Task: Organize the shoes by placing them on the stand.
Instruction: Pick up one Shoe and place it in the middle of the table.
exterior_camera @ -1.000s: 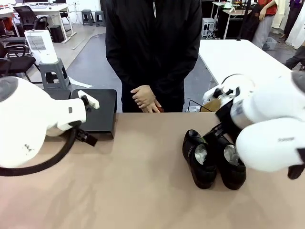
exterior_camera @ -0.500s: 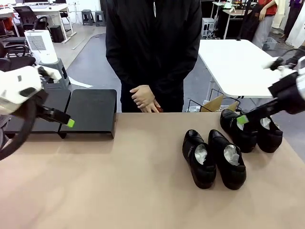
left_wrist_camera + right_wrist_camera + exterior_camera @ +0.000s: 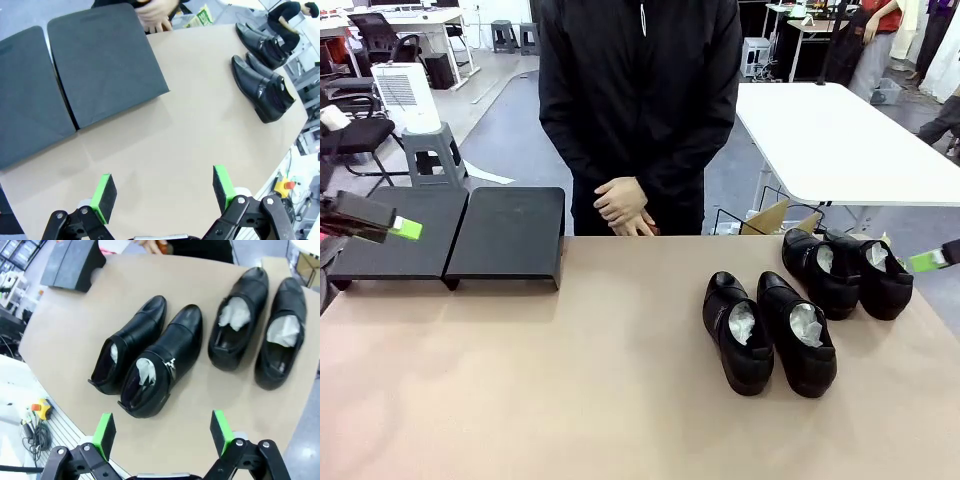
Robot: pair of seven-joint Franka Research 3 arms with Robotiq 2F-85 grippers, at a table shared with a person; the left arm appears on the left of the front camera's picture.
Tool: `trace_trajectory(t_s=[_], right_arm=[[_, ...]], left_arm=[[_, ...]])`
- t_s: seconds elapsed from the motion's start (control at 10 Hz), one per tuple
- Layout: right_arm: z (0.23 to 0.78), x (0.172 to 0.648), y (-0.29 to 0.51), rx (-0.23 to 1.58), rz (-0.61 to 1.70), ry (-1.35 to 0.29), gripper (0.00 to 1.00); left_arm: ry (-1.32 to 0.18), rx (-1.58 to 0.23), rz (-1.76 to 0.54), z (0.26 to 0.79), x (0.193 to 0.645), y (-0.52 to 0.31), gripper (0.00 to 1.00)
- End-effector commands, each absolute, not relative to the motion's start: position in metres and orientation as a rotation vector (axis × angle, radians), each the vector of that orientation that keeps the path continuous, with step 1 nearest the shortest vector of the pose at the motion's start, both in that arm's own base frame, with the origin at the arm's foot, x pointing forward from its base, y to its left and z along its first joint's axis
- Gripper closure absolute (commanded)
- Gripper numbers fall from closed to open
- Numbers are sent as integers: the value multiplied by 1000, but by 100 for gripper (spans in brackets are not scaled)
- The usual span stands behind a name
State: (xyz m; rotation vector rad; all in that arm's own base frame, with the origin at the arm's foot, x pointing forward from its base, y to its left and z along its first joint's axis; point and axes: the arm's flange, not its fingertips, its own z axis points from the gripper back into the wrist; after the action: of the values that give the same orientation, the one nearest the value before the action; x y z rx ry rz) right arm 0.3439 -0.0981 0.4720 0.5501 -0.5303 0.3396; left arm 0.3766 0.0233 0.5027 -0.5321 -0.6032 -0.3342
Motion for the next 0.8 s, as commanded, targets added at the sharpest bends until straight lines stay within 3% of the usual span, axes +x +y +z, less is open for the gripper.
trace_trajectory(t_s=[0.0, 0.4, 0.7], right_arm=[[475, 351, -107, 593, 347, -546, 0], [476, 347, -110, 588, 313, -540, 0], [476, 347, -110, 588, 313, -540, 0]], left_arm=[[-588, -556, -350, 503, 380, 22, 0], [-550, -536, -239, 498, 390, 14, 0], [-556, -544, -324, 499, 377, 18, 0]])
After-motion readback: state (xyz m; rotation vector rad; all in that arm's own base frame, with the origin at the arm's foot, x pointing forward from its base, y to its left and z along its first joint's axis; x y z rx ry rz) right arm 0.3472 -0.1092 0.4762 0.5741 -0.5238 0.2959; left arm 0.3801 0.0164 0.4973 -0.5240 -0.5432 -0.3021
